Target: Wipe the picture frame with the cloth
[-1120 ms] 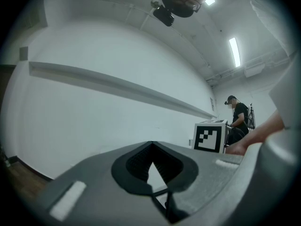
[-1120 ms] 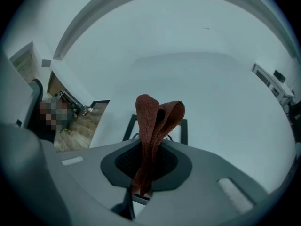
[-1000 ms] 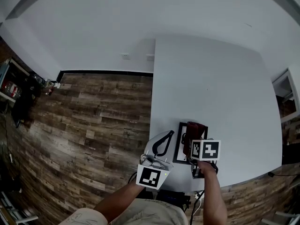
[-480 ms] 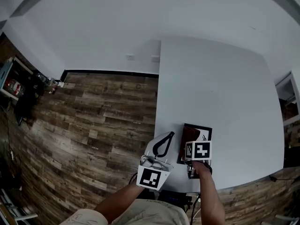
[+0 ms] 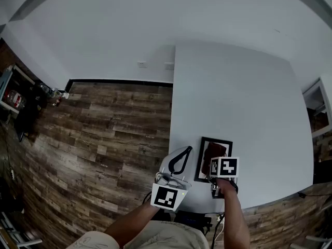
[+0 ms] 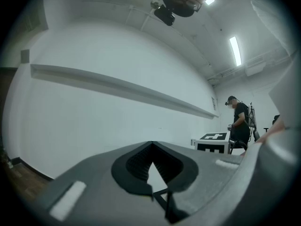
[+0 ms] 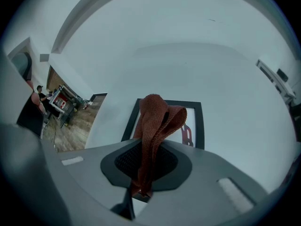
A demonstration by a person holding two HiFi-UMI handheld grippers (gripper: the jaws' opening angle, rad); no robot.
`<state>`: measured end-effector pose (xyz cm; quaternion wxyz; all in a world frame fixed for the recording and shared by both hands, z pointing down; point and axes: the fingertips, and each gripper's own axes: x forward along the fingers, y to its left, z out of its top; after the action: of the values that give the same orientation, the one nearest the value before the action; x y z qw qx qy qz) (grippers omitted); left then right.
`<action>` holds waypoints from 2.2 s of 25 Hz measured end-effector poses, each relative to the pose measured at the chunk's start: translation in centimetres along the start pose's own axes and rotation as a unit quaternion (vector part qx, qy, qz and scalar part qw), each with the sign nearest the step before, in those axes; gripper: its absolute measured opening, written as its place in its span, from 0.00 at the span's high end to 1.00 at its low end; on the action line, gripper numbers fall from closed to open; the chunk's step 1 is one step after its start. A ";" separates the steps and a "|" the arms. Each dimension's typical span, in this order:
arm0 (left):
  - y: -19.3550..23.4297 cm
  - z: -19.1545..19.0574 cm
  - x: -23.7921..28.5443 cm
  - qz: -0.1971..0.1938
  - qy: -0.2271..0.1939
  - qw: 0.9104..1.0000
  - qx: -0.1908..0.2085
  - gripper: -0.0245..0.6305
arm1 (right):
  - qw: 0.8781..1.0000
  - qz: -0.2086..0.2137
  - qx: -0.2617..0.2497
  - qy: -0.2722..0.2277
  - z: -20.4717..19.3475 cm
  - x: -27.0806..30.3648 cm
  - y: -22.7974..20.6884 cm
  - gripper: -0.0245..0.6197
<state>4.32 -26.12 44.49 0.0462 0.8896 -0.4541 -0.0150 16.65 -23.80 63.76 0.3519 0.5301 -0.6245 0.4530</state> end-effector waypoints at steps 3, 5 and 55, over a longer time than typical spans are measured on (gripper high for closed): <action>-0.4 -0.1 0.3 -0.004 0.001 1.000 -0.001 0.96 | 1.000 -0.006 0.017 -0.001 -0.3 -0.5 -1.5 0.87; -0.7 -0.2 0.4 -0.007 0.000 1.000 -0.001 0.96 | 1.000 -0.013 0.024 -0.002 -0.5 -0.8 -2.7 0.87; -0.7 -0.4 0.6 -0.007 0.003 1.000 0.001 0.96 | 0.999 0.035 -0.025 0.017 -4.7 -1.4 3.2 0.87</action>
<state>5.27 -26.12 44.87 0.0462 0.8931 -0.4473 -0.0121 13.59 -18.82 63.41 0.3594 0.4915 -0.6474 0.4584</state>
